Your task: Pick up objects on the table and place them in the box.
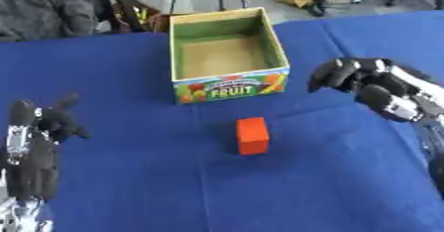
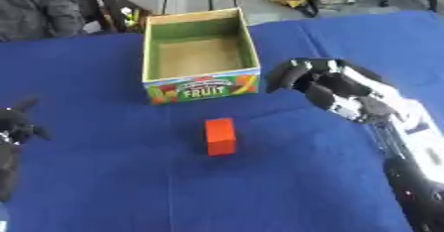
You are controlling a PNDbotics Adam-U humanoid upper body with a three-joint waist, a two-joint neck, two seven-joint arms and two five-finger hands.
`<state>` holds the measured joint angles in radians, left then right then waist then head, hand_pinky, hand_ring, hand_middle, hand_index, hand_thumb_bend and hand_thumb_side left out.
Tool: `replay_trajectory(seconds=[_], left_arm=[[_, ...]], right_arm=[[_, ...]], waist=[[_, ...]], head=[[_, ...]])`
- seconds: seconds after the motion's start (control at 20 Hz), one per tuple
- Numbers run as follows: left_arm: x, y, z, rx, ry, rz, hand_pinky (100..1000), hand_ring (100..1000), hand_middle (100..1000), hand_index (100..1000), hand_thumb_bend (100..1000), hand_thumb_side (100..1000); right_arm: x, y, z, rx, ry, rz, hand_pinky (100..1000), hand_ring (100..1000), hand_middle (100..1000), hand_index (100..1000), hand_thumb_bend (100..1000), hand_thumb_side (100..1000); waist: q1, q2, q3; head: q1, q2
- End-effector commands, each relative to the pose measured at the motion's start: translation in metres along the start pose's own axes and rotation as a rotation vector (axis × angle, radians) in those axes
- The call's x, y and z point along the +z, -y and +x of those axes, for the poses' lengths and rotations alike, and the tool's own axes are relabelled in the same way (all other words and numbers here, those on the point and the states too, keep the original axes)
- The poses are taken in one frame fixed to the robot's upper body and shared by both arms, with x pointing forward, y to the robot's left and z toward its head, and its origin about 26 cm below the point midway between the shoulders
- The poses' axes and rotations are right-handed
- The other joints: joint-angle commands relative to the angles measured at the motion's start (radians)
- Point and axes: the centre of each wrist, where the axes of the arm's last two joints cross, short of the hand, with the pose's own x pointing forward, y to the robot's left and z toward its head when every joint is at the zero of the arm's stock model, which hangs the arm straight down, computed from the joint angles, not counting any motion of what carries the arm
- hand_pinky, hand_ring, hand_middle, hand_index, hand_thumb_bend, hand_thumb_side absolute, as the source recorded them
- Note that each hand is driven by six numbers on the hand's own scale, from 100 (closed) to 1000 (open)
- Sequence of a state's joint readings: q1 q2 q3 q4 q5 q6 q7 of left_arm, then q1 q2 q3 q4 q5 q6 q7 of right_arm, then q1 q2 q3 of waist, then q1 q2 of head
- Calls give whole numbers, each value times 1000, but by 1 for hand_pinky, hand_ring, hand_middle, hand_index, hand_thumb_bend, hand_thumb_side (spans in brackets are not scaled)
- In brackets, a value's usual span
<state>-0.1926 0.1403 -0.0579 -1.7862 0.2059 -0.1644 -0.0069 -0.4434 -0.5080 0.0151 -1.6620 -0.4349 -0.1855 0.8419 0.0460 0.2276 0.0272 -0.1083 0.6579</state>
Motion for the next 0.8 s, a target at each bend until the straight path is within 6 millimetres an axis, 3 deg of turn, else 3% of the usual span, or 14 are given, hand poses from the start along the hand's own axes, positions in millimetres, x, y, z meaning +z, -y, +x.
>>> replay_trajectory(seconds=[0.05, 0.2, 0.35, 0.8], left_arm=[[-3, 1, 7, 1, 26, -36, 349, 799, 290, 450, 442, 826], [-3, 1, 6, 2, 27, -41, 356, 805, 293, 453, 442, 827], [-3, 2, 6, 5, 27, -49, 360, 809, 296, 455, 441, 827], [-4, 3, 6, 9, 24, -63, 377, 821, 305, 464, 438, 829]], right_arm=[[-4, 15, 8, 102, -24, 64, 920, 810, 806, 742, 476, 467], [-11, 22, 7, 167, -33, 116, 918, 823, 820, 760, 536, 456], [-17, 30, 2, 222, -54, 146, 908, 844, 845, 795, 663, 414], [-19, 50, -20, 345, -128, 171, 874, 833, 840, 818, 681, 358]], waist=[[-4, -21, 5], [-3, -21, 13], [-2, -21, 22], [5, -20, 40]], head=[[-9, -4], [-21, -2], [-33, -2], [-53, -8]])
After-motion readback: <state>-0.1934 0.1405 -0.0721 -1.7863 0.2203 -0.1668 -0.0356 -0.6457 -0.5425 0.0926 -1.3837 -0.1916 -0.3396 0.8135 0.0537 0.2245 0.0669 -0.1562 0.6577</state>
